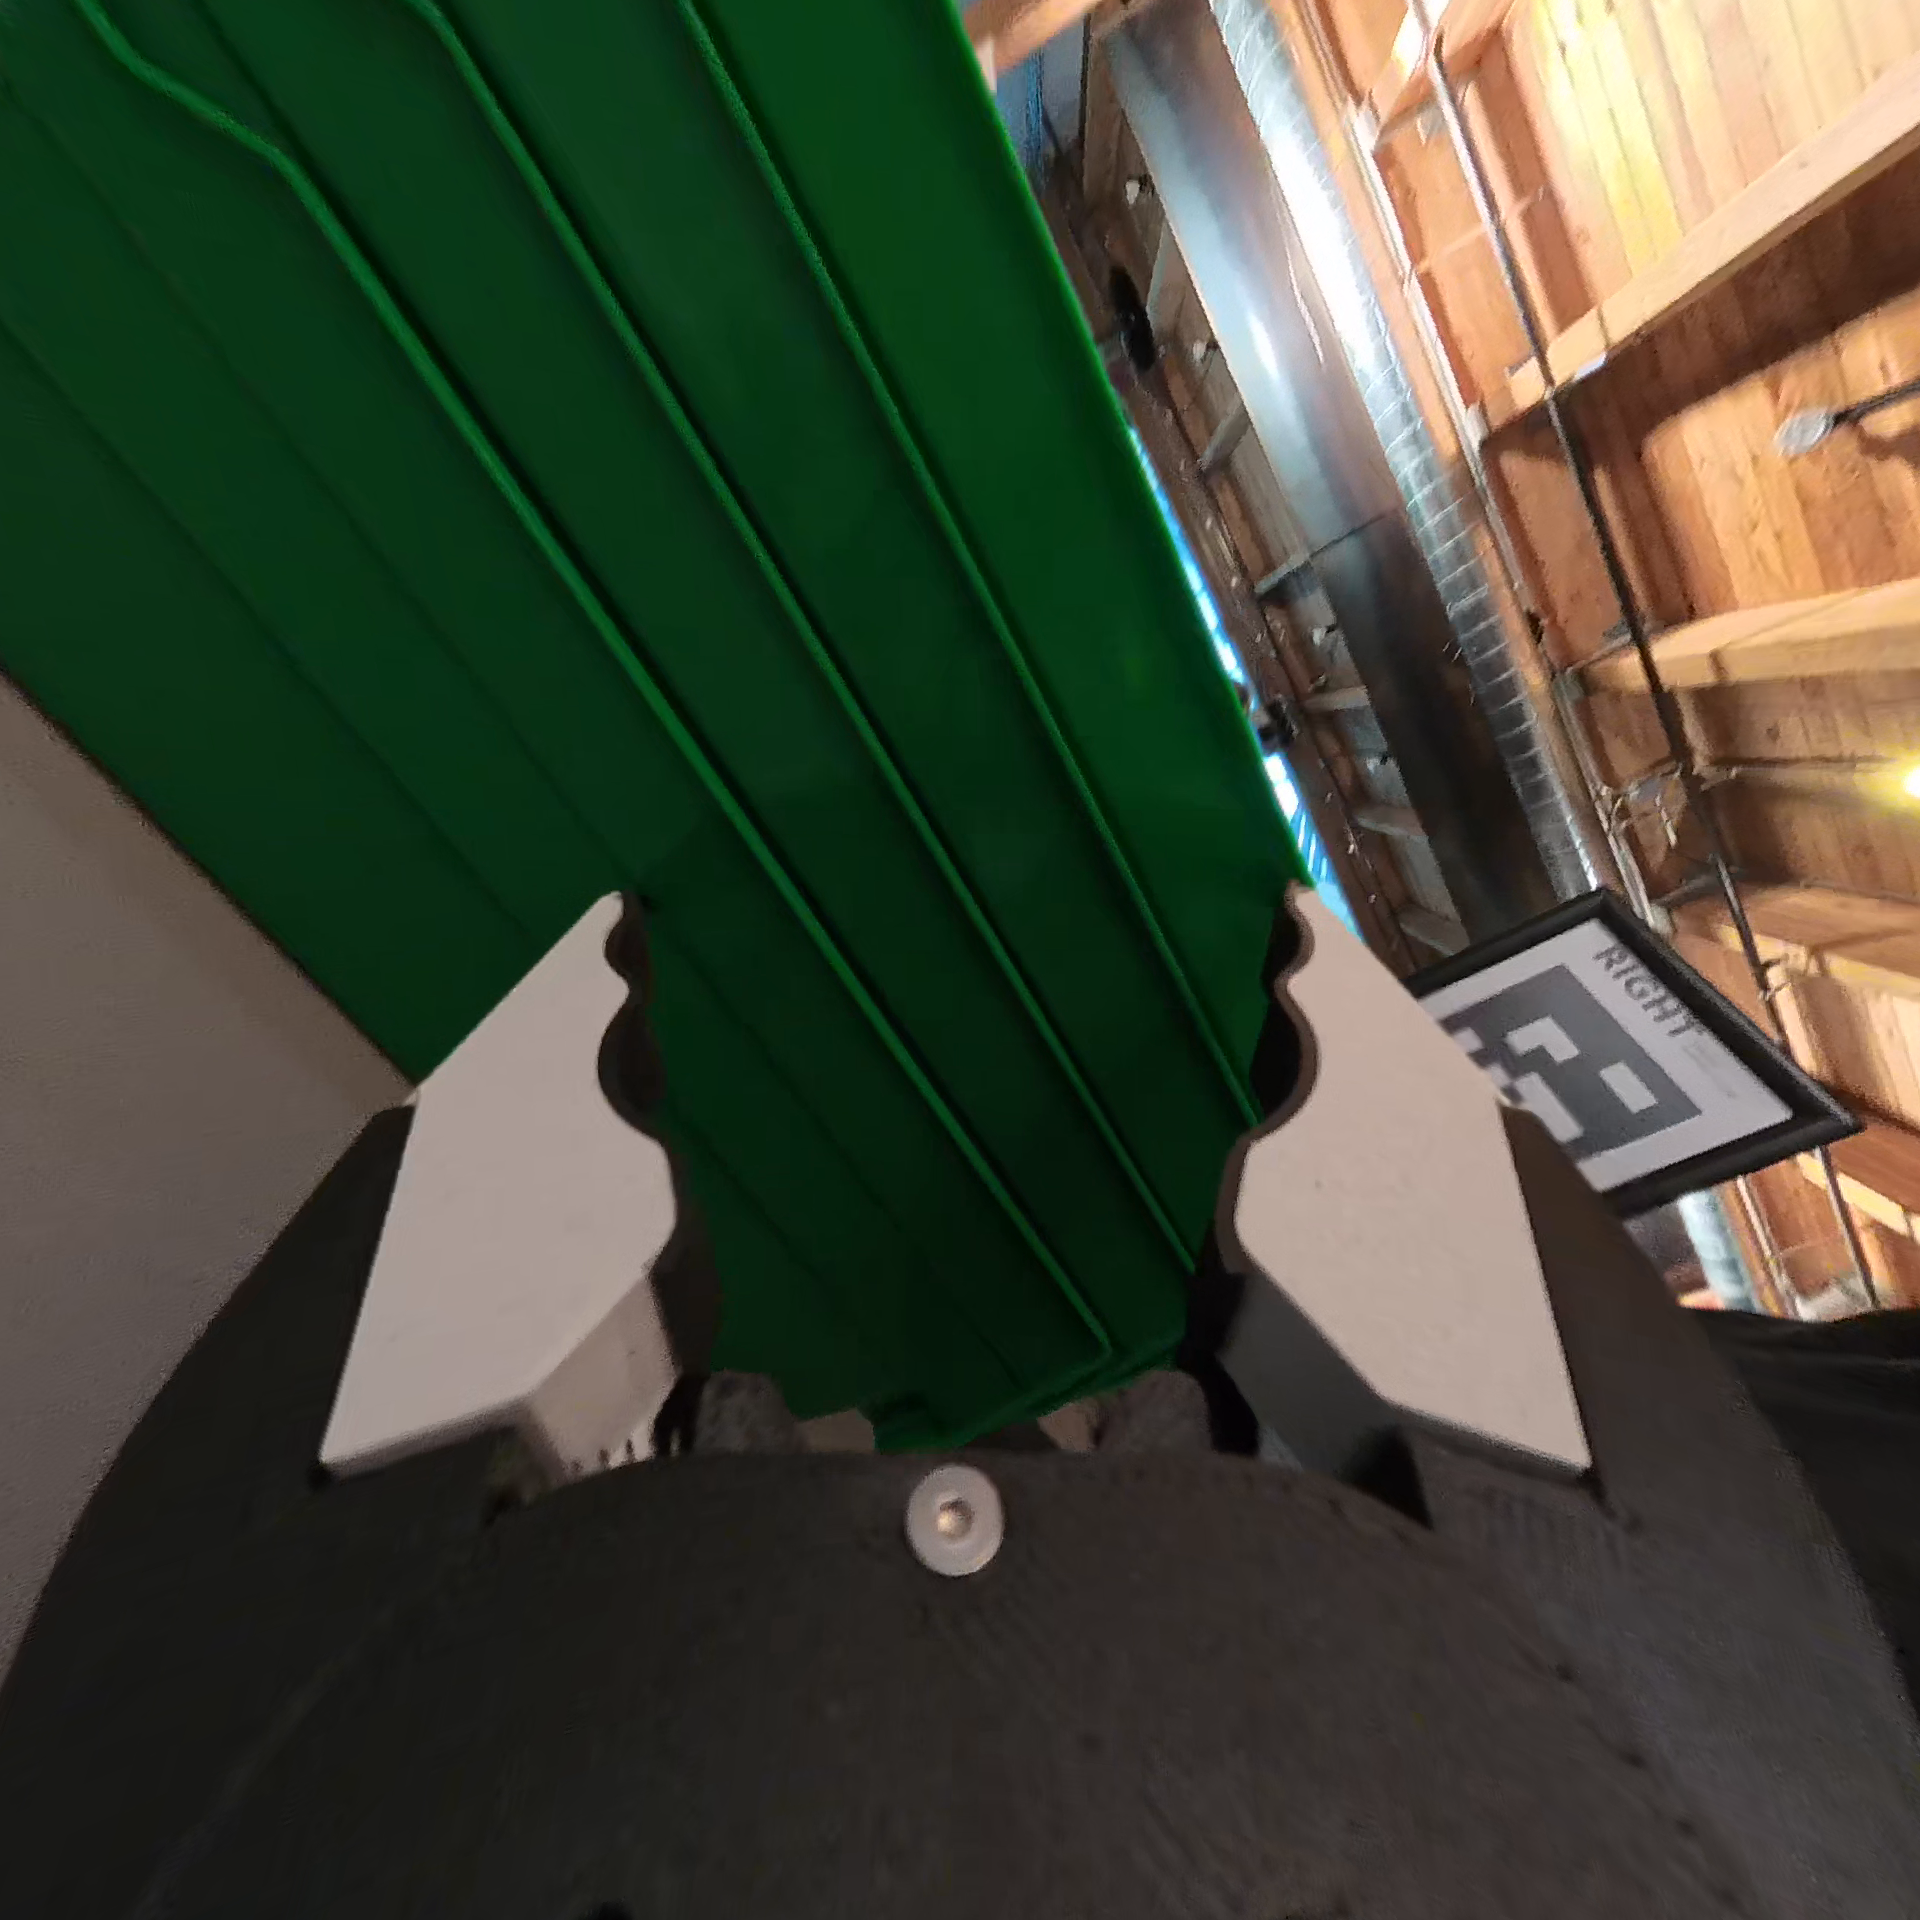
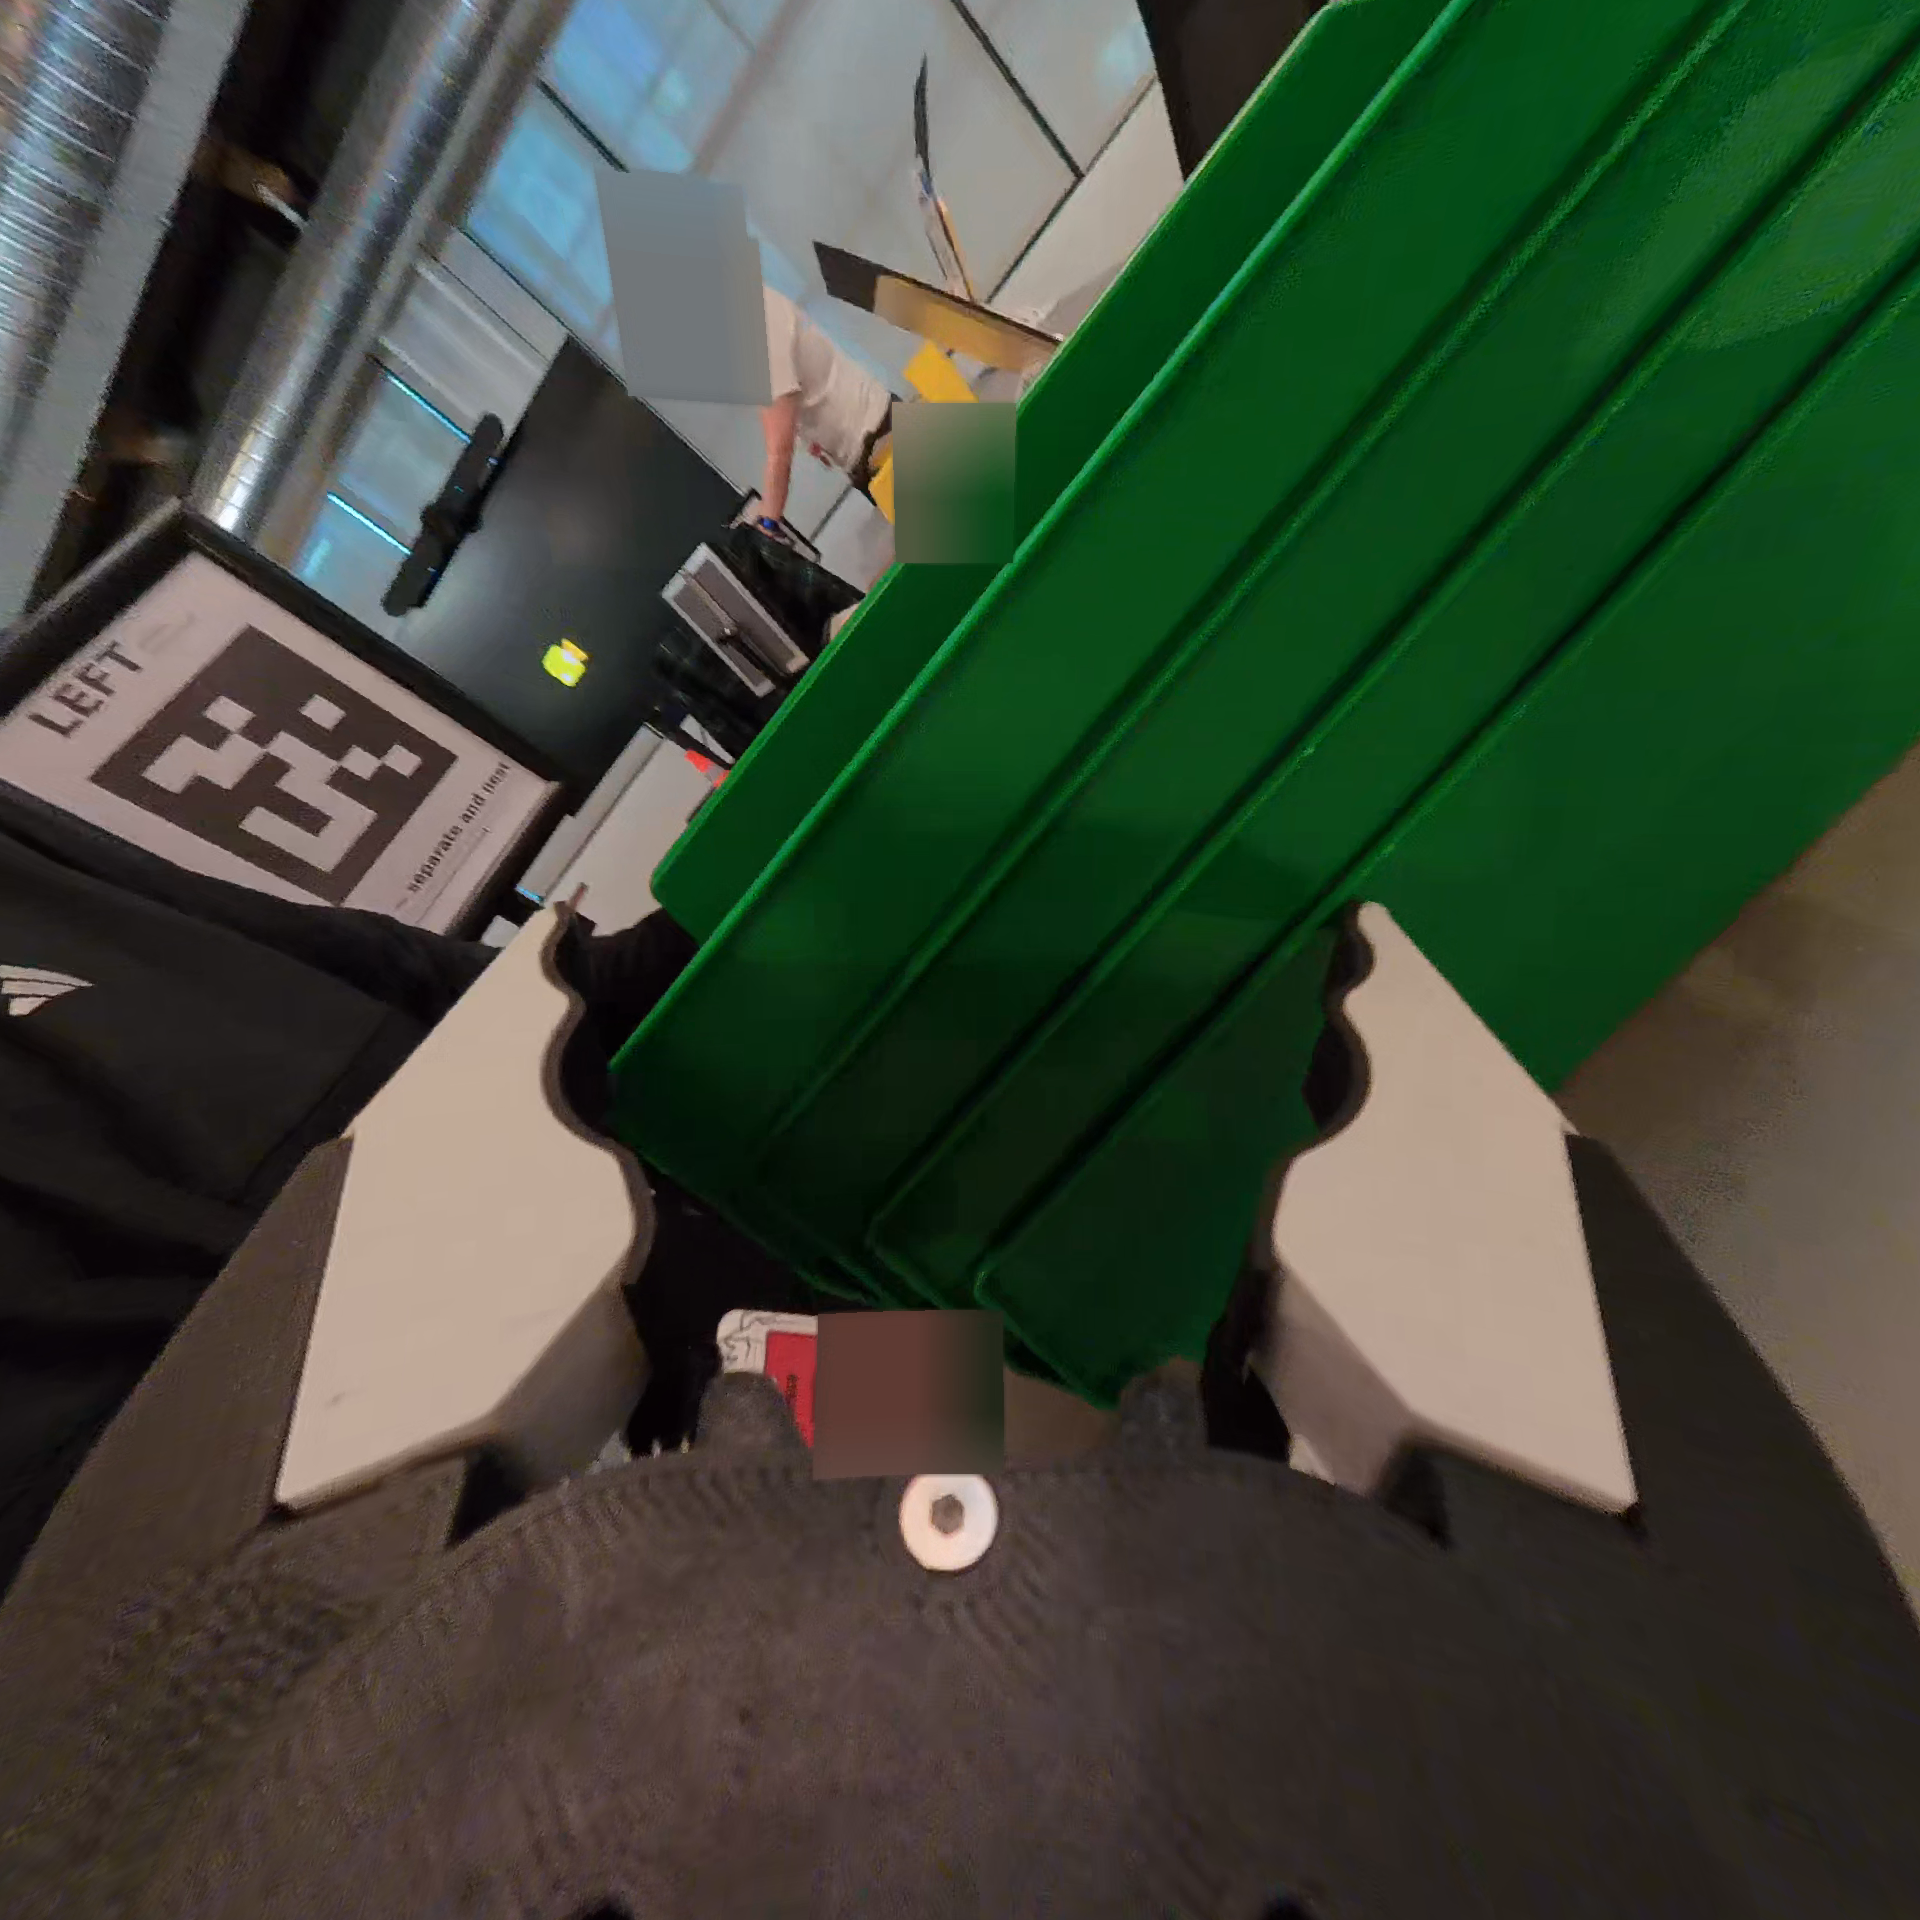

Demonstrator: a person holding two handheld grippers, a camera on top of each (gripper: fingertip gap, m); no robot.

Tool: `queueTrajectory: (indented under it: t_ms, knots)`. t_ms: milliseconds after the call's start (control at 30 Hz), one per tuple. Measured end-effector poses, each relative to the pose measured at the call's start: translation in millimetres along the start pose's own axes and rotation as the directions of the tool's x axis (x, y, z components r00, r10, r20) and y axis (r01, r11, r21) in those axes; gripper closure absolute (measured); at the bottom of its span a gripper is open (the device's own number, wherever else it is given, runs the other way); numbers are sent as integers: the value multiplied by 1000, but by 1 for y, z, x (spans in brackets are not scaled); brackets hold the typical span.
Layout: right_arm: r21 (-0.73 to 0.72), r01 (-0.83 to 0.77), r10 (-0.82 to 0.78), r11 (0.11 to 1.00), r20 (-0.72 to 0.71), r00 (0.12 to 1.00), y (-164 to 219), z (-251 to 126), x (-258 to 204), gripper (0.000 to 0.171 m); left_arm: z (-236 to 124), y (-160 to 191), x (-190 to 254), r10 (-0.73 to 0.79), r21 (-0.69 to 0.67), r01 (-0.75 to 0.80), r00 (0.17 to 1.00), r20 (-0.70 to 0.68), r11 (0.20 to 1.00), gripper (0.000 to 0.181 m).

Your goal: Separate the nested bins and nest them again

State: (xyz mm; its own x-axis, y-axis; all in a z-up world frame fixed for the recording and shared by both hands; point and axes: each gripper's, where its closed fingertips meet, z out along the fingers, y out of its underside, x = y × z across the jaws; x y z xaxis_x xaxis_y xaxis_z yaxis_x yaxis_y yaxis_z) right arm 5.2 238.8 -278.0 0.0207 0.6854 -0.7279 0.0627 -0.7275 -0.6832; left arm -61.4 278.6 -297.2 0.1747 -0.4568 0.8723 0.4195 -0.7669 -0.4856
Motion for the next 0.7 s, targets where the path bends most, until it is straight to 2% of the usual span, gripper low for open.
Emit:
queueTrajectory:
  t_ms: [300,700]
  knots:
    - [12,14,-14,1000,7,1000,-1,26,-3,29,-20,-15,-6,-34,33,34,999,-11,999,70]
    - [11,63,-63,998,-6,998,2,85,-5,27,-70,-45,-13,-41,78,39,999,25,996,75]
